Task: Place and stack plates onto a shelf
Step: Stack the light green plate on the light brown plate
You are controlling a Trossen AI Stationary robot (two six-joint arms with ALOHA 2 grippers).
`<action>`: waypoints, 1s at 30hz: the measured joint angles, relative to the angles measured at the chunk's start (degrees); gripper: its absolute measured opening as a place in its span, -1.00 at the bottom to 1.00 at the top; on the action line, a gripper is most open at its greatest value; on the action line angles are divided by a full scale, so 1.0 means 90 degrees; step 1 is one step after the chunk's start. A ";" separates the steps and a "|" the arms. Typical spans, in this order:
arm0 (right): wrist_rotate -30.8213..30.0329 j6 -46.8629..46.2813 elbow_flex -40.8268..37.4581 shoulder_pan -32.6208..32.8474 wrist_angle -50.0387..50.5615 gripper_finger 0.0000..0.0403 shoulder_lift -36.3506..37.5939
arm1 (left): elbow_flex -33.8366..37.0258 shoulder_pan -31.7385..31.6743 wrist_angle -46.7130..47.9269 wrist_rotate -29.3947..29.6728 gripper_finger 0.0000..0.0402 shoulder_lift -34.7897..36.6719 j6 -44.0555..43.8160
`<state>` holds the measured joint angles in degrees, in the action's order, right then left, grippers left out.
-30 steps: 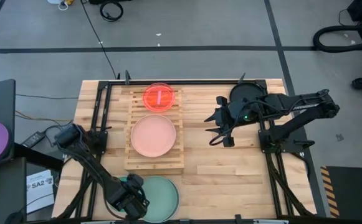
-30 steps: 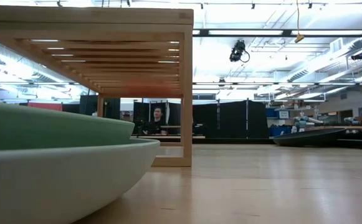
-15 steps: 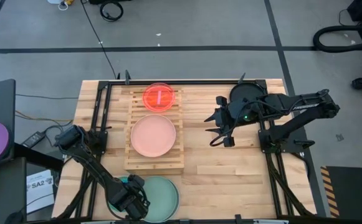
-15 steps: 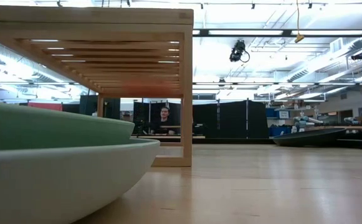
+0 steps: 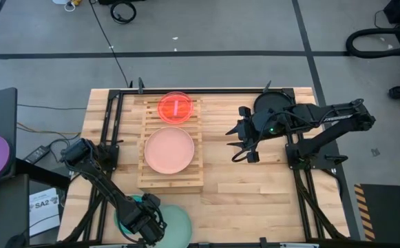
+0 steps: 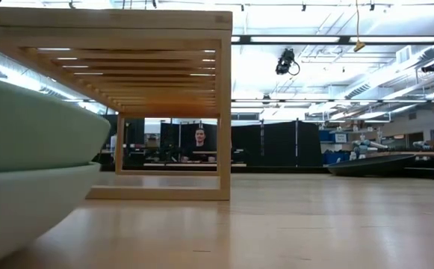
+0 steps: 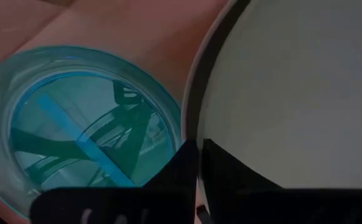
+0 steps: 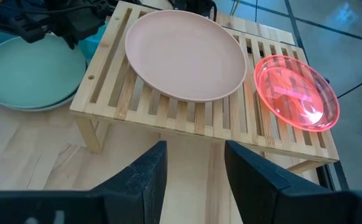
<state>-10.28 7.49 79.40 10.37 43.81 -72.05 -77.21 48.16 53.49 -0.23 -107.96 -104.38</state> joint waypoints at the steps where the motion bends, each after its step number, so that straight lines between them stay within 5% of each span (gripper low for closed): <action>1: 0.0000 0.0000 0.0000 0.0001 0.0000 -0.18 0.0000 | 0.0000 0.0000 -0.0002 0.0000 -0.90 0.0002 0.0000; 30: -0.0002 0.0000 0.0000 0.0002 -0.0002 -0.18 0.0000 | 0.0000 -0.0053 0.0048 -0.0015 -0.91 0.1109 0.0176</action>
<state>-10.31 7.49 79.40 10.39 43.79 -72.05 -77.21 47.68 53.93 -0.36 -97.98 -102.79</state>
